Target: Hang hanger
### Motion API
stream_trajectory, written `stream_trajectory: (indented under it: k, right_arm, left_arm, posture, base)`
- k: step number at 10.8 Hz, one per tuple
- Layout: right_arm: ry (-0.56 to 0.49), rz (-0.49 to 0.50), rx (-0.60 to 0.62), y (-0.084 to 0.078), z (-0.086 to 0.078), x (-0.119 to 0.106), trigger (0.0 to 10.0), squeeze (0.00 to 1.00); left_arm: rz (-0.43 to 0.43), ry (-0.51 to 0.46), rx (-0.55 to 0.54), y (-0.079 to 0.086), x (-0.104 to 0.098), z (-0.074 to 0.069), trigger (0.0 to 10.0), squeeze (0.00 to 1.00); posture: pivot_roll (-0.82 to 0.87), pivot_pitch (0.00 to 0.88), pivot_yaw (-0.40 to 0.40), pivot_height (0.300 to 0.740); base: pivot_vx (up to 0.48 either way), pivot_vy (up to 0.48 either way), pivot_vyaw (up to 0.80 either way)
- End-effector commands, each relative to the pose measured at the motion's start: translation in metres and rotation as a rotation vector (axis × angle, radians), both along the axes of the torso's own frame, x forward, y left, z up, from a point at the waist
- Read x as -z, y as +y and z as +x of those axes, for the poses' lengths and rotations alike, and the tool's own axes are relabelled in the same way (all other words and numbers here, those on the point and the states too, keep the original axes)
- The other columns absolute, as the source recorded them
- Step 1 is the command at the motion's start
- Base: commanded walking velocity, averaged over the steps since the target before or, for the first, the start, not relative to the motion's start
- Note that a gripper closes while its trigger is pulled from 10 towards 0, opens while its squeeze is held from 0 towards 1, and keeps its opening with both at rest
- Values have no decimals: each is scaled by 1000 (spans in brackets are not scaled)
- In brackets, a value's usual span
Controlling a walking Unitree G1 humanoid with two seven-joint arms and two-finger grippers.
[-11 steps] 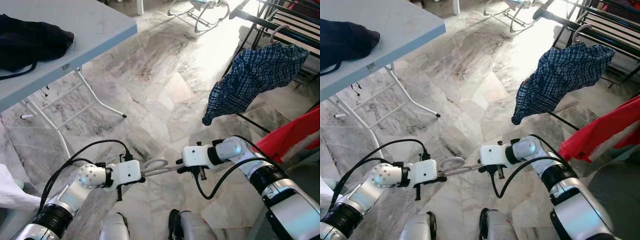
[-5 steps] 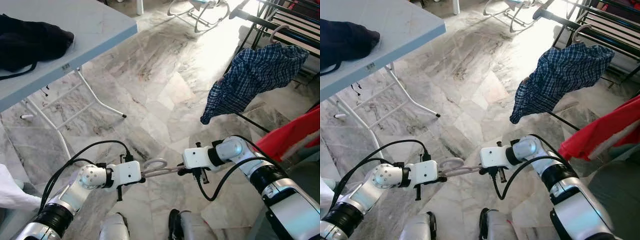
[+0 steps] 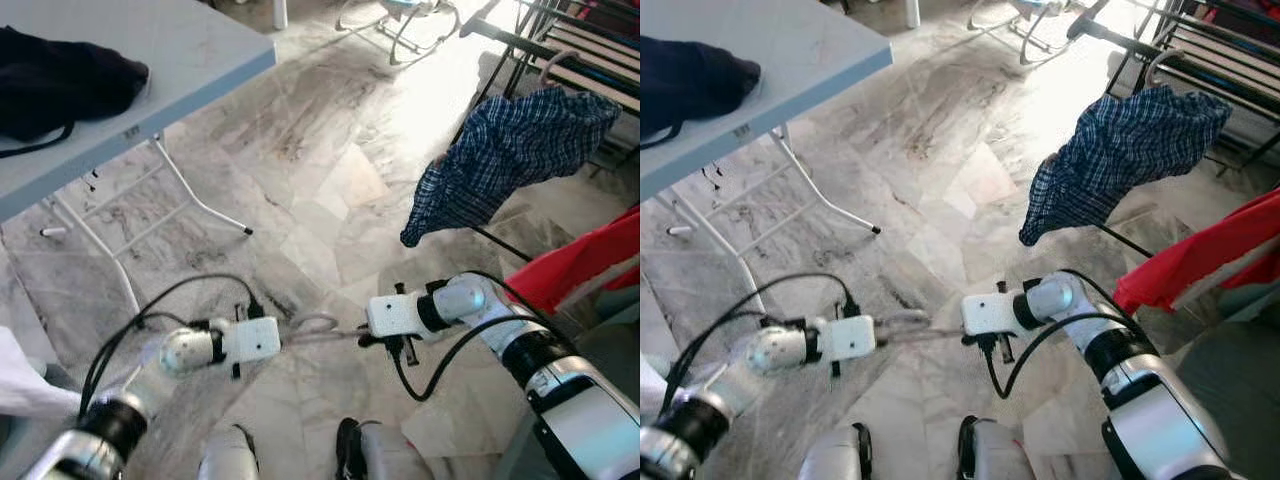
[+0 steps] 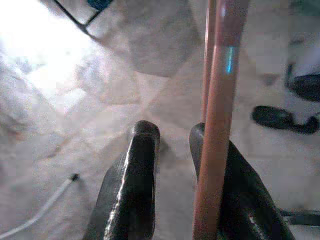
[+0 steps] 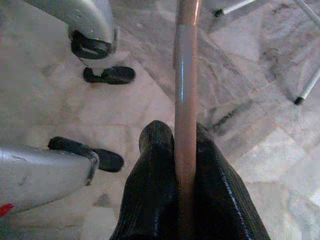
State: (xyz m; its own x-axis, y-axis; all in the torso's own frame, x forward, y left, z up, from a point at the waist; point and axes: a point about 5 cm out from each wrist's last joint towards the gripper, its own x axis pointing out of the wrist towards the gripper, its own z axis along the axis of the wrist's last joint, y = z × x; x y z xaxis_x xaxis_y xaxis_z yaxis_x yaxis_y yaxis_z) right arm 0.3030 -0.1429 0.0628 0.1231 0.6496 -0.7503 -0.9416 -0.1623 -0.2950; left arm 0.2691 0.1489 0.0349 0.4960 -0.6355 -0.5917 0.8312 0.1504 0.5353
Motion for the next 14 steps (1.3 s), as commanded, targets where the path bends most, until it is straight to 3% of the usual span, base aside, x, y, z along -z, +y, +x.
stream_trajectory:
  k: [1, 3, 4, 7, 9, 11, 12, 13, 14]
  right_arm:
    - [26, -70, 46, -12, -5, 13, 0, 0]
    - [68, -11, 183, -16, -15, 30, 0, 0]
    - [91, -16, 211, -17, -23, 40, 0, 0]
    - [124, 95, 446, -6, -28, 55, 0, 0]
    - [121, 116, 516, -2, -33, 63, 0, 0]
    - [78, 165, 731, -11, -32, 67, 0, 0]
    - [23, 213, 910, -23, -30, 67, 0, 0]
    - [19, 252, 990, -27, -30, 67, 0, 0]
    - [12, 357, 1196, -35, -31, 65, 0, 0]
  left_arm:
    - [43, -65, 2, 7, -5, 5, 10000, 1000]
    - [-30, -235, -43, 5, -23, 16, 10000, 1000]
    - [-44, -229, -33, 3, -20, 14, 10000, 1000]
    - [-76, 73, 70, -7, 4, -19, 10000, 1000]
    - [-95, 25, 23, -10, -1, -10, 10000, 1000]
    - [-140, -54, -170, 0, -6, 3, 10000, 1000]
    - [-232, -99, -401, 16, -6, 5, 10000, 1000]
    - [-270, -143, -507, 23, -6, 4, 10000, 1000]
    - [-364, -169, -688, 37, -3, -5, 10000, 1000]
  posture:
    - [23, 168, -42, 740]
    - [23, 174, -51, 740]
    - [20, 177, -52, 740]
    - [14, 179, -56, 740]
    - [15, 183, -58, 740]
    - [12, 183, -62, 740]
    - [11, 179, -71, 740]
    - [12, 178, -72, 740]
    - [14, 171, -84, 740]
  base:
    - [0, 0, 0]
    - [0, 0, 0]
    - [0, 0, 0]
    - [0, 0, 0]
    - [0, 0, 0]
    - [0, 0, 0]
    - [0, 0, 0]
    - [0, 0, 0]
    - [0, 0, 0]
